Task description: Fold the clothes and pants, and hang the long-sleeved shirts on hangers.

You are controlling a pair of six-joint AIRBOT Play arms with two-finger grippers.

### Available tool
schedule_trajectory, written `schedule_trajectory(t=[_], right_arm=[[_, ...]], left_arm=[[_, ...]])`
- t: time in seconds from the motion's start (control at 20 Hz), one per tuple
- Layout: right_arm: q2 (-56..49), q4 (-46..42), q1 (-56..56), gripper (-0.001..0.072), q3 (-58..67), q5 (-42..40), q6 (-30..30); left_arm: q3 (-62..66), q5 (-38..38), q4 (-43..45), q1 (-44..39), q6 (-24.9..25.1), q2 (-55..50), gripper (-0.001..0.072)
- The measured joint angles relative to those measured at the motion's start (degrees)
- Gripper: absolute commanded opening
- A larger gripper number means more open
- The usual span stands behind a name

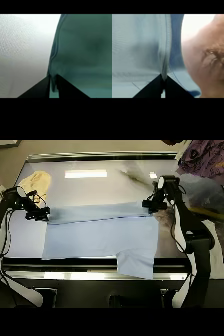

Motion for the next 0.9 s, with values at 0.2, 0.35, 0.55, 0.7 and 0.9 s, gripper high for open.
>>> schedule_trajectory(t=[0.2, 0.35, 0.55, 0.7, 0.9], right_arm=[[-0.83, 4.11, -0.02, 0.0354, 0.0, -0.13, -0.22], [0.52, 6.01, -0.28, 0.0387, 0.0, 0.31, -2.1], [7.26, 8.68, -5.22, 0.0386, -1.25, 3.67, -7.34], [15.8, 14.73, -13.99, 0.0386, -10.6, 4.39, -11.23], [30.08, 23.1, -24.41, 0.0386, -35.67, 2.45, -16.85]], left_arm=[[0.33, 0.31, -0.17, -0.28, -0.15, -0.72, 0.0544], [2.49, -0.09, -0.26, 0.63, -0.42, 0.35, 0.0545], [2.62, -2.36, -0.61, 5.81, -0.09, 7.04, 0.0544], [-7.06, -2.75, -3.56, 13.11, 0.94, 16.2, 0.0543], [-28.76, 1.46, -11.02, 22.53, 3.5, 30.05, 0.0542]])
